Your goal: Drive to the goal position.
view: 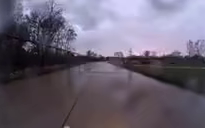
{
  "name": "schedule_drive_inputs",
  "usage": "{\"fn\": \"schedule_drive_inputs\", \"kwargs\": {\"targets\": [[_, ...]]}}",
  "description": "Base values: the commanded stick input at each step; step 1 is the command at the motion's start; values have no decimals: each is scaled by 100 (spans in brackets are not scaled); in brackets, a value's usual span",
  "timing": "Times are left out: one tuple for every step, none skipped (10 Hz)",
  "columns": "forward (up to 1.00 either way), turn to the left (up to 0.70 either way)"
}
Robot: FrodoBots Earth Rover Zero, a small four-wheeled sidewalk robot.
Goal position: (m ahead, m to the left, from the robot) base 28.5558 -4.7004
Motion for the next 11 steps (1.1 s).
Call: {"fn": "schedule_drive_inputs", "kwargs": {"targets": [[70,0],[70,0],[70,0],[70,0],[70,0],[70,0],[70,0],[70,0],[70,0],[70,0],[70,0]]}}
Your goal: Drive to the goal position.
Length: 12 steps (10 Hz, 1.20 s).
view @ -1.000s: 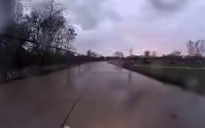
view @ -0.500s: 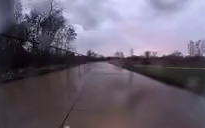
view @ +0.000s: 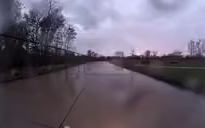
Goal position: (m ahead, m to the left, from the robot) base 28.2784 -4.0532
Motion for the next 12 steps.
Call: {"fn": "schedule_drive_inputs", "kwargs": {"targets": [[70,0],[70,0],[70,0],[70,0],[70,0],[70,0],[70,0],[70,0],[70,0],[70,0],[70,0],[70,0]]}}
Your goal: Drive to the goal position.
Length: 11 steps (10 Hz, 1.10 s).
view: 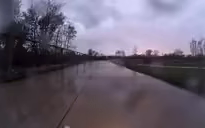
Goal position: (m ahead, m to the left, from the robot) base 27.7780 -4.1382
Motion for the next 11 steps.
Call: {"fn": "schedule_drive_inputs", "kwargs": {"targets": [[70,0],[70,0],[70,0],[70,0],[70,0],[70,0],[70,0],[70,0],[70,0],[70,0],[70,0]]}}
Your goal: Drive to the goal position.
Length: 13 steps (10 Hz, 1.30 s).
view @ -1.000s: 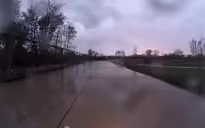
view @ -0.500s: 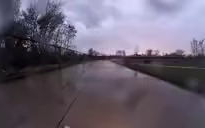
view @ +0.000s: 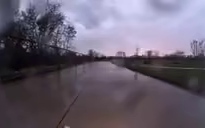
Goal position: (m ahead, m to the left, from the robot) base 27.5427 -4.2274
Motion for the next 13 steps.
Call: {"fn": "schedule_drive_inputs", "kwargs": {"targets": [[70,0],[70,0],[70,0],[70,0],[70,0],[70,0],[70,0],[70,0],[70,0],[70,0],[70,0],[70,0],[70,0]]}}
